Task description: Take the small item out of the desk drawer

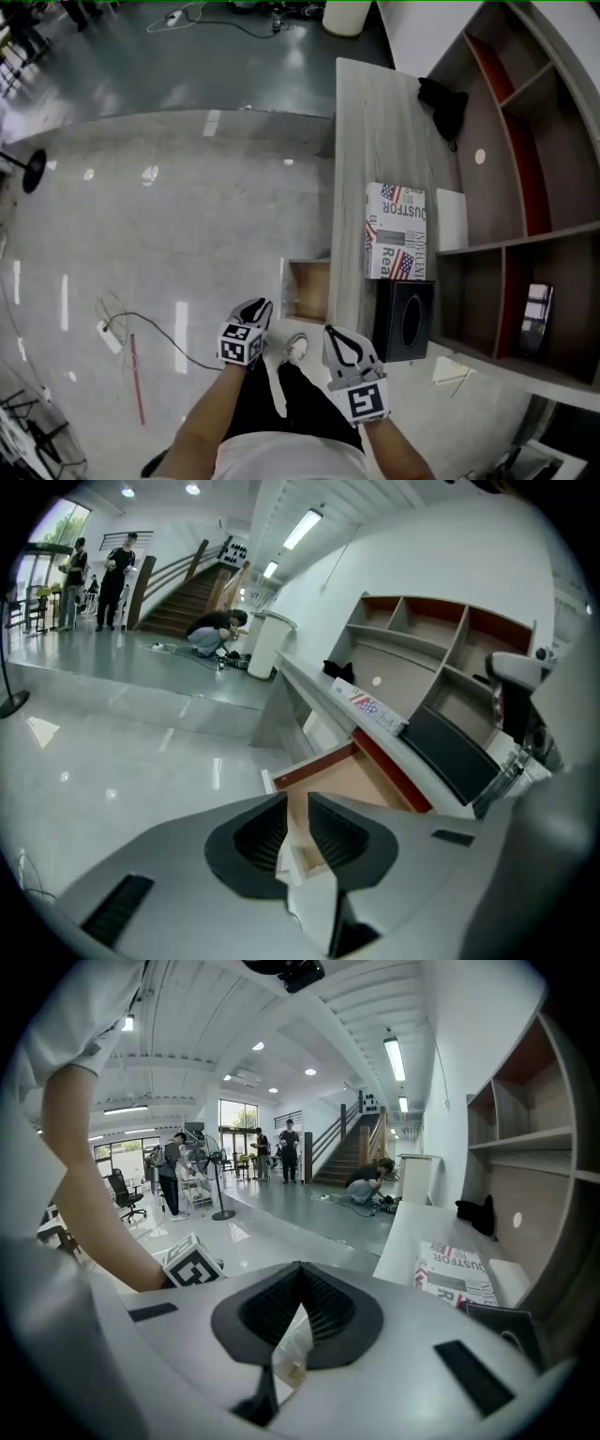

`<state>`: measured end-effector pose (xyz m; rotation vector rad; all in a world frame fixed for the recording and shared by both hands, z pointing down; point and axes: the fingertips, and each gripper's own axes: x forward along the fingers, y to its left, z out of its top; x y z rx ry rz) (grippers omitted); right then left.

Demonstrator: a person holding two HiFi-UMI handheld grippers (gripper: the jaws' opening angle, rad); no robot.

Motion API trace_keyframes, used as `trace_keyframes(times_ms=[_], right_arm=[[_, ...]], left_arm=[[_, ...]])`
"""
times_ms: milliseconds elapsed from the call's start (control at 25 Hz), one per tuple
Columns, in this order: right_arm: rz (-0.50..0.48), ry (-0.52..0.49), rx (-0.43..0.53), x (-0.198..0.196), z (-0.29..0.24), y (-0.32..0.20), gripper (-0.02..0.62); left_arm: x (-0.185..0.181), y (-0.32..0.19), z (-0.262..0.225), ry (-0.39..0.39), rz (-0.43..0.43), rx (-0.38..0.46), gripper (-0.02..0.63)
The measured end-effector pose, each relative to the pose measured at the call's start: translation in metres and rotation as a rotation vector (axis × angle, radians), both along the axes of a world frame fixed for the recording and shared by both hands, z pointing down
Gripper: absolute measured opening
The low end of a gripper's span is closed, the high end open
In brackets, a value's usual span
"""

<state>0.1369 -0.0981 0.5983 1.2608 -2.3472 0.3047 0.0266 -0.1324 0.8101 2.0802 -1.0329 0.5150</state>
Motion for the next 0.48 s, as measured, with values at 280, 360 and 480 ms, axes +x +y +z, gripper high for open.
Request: trace_keyframes(times_ms=[280, 360, 480], right_arm=[[0.061, 0.006, -0.048, -0.005, 0.037, -0.007, 0.020], [0.070, 0.011, -0.059, -0.006, 0.045, -0.007, 0.020], [0.082, 0.017, -0.078, -0.004, 0.056, -0.005, 0.020]], left_arm=[[0.015, -0.022, 0.075, 0.083, 0.032, -0.220, 0.178], [0.020, -0.025, 0.089, 0.100, 0.027, -0.269, 0.198], [0.029, -0.025, 0.105, 0.086, 0.058, -0.316, 0.219]])
